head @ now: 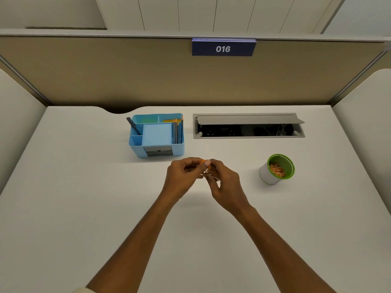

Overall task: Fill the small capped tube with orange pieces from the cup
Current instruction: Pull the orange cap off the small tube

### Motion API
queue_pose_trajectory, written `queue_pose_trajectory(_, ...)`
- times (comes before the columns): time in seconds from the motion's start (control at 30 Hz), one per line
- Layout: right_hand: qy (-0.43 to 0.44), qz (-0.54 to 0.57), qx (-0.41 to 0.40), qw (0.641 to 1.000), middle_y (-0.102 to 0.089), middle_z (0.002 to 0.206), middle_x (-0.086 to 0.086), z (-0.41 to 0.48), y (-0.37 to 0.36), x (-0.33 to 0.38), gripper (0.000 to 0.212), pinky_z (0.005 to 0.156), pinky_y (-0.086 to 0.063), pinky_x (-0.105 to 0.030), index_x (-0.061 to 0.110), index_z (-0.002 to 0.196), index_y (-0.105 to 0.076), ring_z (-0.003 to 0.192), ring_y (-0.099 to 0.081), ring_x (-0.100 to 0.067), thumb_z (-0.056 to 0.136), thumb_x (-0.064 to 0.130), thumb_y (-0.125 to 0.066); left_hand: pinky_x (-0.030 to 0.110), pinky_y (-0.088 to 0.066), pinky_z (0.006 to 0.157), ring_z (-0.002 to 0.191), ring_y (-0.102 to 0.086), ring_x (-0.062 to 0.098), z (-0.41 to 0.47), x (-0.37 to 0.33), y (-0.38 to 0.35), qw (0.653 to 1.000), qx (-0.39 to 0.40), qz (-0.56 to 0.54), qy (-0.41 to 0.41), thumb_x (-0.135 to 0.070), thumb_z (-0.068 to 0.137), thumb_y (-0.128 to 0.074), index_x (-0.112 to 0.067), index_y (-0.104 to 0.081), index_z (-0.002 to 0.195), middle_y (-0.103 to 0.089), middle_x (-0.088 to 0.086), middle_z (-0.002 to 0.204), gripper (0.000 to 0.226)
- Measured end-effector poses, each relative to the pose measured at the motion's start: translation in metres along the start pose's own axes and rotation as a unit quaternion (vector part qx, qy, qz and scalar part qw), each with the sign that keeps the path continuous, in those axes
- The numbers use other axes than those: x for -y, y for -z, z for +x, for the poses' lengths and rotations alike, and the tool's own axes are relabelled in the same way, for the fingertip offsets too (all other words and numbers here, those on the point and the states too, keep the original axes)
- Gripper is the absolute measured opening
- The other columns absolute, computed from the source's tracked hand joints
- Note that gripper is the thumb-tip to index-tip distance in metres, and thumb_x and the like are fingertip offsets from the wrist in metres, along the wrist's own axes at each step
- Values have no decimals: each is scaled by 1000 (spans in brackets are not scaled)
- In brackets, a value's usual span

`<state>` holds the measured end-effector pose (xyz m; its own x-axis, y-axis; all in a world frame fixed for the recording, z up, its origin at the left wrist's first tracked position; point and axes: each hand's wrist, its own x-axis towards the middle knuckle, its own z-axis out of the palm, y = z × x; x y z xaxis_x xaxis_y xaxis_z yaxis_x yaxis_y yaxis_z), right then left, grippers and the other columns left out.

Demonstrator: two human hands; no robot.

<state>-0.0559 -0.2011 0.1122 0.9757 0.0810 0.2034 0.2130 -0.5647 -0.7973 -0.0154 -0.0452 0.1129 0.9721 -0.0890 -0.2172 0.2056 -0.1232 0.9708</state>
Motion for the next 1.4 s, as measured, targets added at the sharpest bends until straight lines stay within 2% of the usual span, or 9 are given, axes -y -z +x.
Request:
queue_pose_trajectory(0.27,-14,-32,60,998,-67,129,-3,-4,1,-2,33,100,-53,-35,14,137,-51,114,-64,-17,104,22,-52,38,-66,86,87,-80,21,-14,2,-5,998,12,-49,38,-57,77,-77,-31,-85,94,-85,0,88,32)
queue_pose_trajectory(0.53,49,-120,6,992,-77,98,8,-5,1,-4,25,68,-59,-24,26,121,-60,85,-73,-11,97,32,-57,42,-64,91,88,-81,19,-26,2,-10,995,13,-79,61,-59,79,-75,-28,-85,95,-85,2,90,36)
queue_pose_trajectory(0.67,69,-140,-24,987,-77,74,7,-3,0,-3,19,53,-57,-31,29,111,-62,65,-72,-15,92,33,-62,47,-63,93,87,-81,19,-29,1,-13,995,-11,-74,69,-63,76,-75,-26,-85,96,-85,0,90,43)
queue_pose_trajectory(0.77,66,-134,-42,988,-71,62,5,-4,-2,-7,20,48,-54,-35,29,112,-65,51,-63,-17,93,35,-61,46,-64,91,86,-81,18,-30,-3,-11,996,-7,-63,55,-66,74,-74,-29,-85,95,-85,-2,89,44)
queue_pose_trajectory(0.87,58,-119,-51,990,-74,69,6,-6,-4,-10,28,53,-56,-33,25,120,-68,56,-65,-14,94,35,-62,39,-65,87,84,-81,15,-29,-7,-11,997,-8,-57,48,-63,76,-74,-37,-85,89,-85,-6,87,32)
queue_pose_trajectory(0.97,24,-48,-42,998,-75,81,8,-6,-6,-10,37,60,-58,-25,23,128,-62,64,-67,-11,94,37,-62,32,-65,82,85,-81,15,-27,-11,-14,996,-25,-62,53,-61,75,-75,-37,-84,84,-85,-6,85,28)
queue_pose_trajectory(1.07,-31,59,-25,997,-63,71,10,-6,-4,-9,39,55,-44,-13,22,126,-49,58,-58,-11,93,35,-64,22,-64,75,83,-81,15,-25,-15,-15,994,-29,-81,71,-63,71,-76,-33,-85,81,-84,-4,83,32)
queue_pose_trajectory(1.27,-91,190,-1,977,-52,59,4,-14,10,-10,16,51,-31,-24,20,106,-47,52,-40,-11,95,21,-58,22,-62,70,74,-78,14,-22,-19,-17,987,-44,-116,103,-60,71,-78,-29,-86,79,-83,1,78,33)
queue_pose_trajectory(1.4,-206,387,11,899,-55,69,-8,-12,26,-12,15,51,-32,-28,14,103,-53,59,-39,-18,92,24,-56,25,-64,68,74,-79,17,-22,-24,-23,943,-30,-267,194,-46,68,-83,-18,-87,79,-84,9,84,30)
